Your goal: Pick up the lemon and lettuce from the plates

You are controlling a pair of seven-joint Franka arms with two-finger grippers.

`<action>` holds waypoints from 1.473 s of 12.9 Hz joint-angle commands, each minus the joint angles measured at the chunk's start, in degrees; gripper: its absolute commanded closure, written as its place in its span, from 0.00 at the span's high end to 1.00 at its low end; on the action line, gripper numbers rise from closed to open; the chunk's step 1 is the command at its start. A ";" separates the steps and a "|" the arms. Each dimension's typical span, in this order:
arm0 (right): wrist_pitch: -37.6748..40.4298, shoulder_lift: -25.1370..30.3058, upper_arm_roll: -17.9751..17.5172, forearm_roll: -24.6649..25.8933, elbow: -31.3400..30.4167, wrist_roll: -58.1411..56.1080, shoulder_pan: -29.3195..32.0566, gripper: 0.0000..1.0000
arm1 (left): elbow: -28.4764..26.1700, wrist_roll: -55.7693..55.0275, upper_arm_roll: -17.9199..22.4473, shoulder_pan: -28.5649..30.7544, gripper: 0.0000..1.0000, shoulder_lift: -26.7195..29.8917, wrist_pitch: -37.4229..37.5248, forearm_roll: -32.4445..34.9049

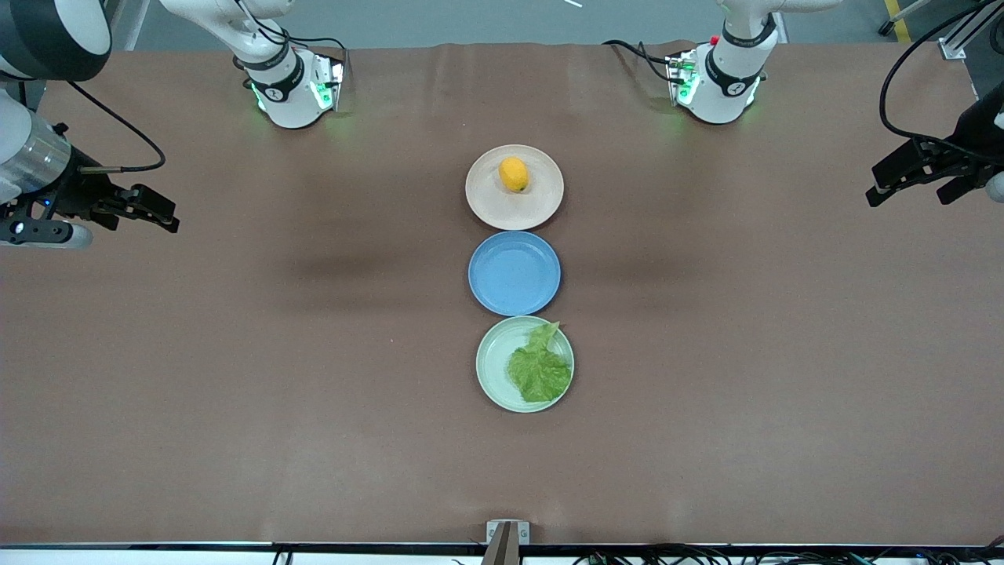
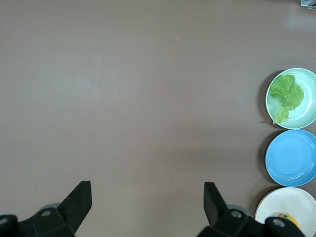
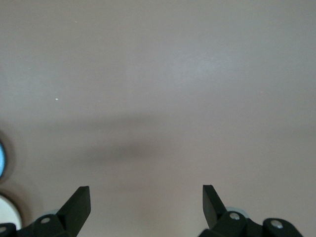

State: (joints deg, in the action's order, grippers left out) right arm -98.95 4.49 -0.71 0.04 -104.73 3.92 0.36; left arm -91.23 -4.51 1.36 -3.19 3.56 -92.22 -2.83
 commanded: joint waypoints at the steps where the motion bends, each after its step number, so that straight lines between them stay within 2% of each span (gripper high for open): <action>1: 0.08 -0.10 -0.70 1.46 0.58 -0.40 0.34 1.00 | 0.00 1.17 -0.13 -0.15 1.00 0.92 0.90 0.99; 7: -0.10 -0.10 -0.61 0.50 0.23 -0.49 0.43 1.00 | 0.00 0.12 -0.04 -0.06 1.00 0.92 1.33 0.81; 9: 0.60 -0.10 -0.35 -2.05 0.23 -0.49 0.61 1.00 | 0.09 0.11 -0.13 -0.32 1.00 -0.13 1.86 0.46; 11: 0.96 -0.10 -0.35 -2.06 0.66 -0.31 0.52 1.00 | 0.00 0.03 -0.74 -1.11 1.00 -1.97 1.87 0.11; 14: 0.96 -0.63 -0.61 -1.62 1.98 0.04 -0.44 1.00 | 0.18 -2.15 -5.91 -1.81 1.00 -7.41 1.34 -0.24; 17: 1.04 -6.41 -0.78 -2.06 4.34 -0.66 -1.24 1.00 | 0.18 -10.84 -9.87 -2.69 1.00 -14.00 -2.34 -3.40; 19: 5.59 -6.43 -0.96 -2.49 4.18 1.43 -6.13 1.00 | 0.18 -17.17 -11.02 -5.49 1.00 -17.79 -6.37 -3.23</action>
State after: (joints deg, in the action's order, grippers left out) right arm -96.90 -0.31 -1.56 -1.64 -102.65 3.87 -1.82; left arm -92.38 -16.99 -9.07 -6.80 -10.98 -96.33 -5.41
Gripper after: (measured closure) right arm 0.000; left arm 0.000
